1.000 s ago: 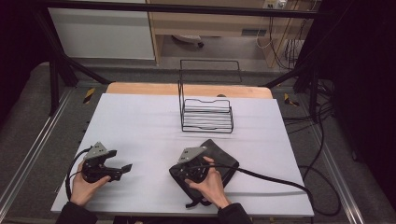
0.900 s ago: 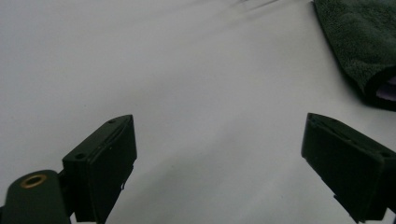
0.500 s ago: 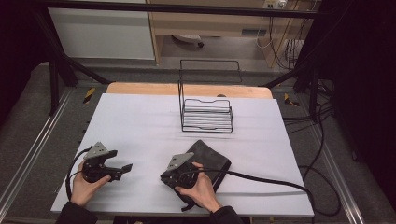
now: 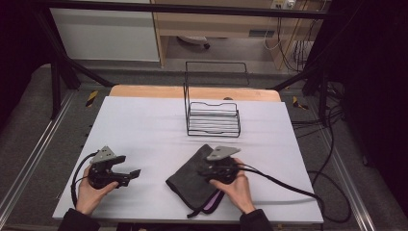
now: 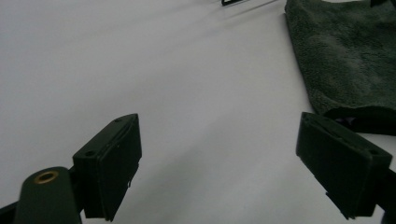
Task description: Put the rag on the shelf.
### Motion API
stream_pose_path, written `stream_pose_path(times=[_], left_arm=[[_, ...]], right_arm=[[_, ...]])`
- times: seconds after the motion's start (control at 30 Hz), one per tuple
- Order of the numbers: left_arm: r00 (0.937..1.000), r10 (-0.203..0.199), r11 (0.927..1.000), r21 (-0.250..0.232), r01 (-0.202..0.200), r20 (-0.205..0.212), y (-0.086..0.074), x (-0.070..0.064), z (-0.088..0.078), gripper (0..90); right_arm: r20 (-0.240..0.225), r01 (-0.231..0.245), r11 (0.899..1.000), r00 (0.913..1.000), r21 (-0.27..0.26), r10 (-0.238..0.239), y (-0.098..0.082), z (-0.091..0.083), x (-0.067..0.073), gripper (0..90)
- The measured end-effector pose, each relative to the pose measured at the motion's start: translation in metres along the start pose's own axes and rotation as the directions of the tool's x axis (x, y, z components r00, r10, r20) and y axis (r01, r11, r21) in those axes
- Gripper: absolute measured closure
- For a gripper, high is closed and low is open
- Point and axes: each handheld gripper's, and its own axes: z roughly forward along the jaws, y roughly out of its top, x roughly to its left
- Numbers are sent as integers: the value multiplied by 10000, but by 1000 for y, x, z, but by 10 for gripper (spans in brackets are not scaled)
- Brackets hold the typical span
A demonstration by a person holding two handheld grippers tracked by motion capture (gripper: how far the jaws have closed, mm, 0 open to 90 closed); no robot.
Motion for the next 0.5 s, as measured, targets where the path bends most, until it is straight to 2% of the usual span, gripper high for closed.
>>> stream_pose_path(times=[0.03,0.07,0.1,0.13,0.2,0.23,0.33,0.5], left_arm=[[10000,7,10000,35,-7,61,2,-2,1,161],[9999,-3,10000,51,2,133,4,-5,2,161],[9998,8,9999,106,-10,201,6,-8,4,178],[9997,35,9999,144,-38,234,8,-12,5,185],[9993,204,9994,262,-212,299,13,-19,9,196],[9990,226,9992,324,-238,378,16,-23,12,213],[9977,452,9969,621,-483,498,22,-35,20,225],[9953,437,9952,832,-510,864,32,-49,33,287]], right_arm=[[773,-508,9987,9957,8,506,-12,-14,-16,521],[773,-508,9987,9957,8,506,-12,-14,-16,521],[1466,-875,9961,9856,124,847,-23,-26,-29,542],[1620,-1090,9939,9812,187,1046,-28,-30,-34,546],[1716,-1263,9917,9778,238,1204,-33,-32,-37,549],[1836,-1474,9882,9734,424,1373,-41,-34,-41,565],[1742,-1653,9849,9726,515,1541,-48,-33,-44,594],[1588,-1793,9804,9735,822,1647,-53,-29,-46,753]])
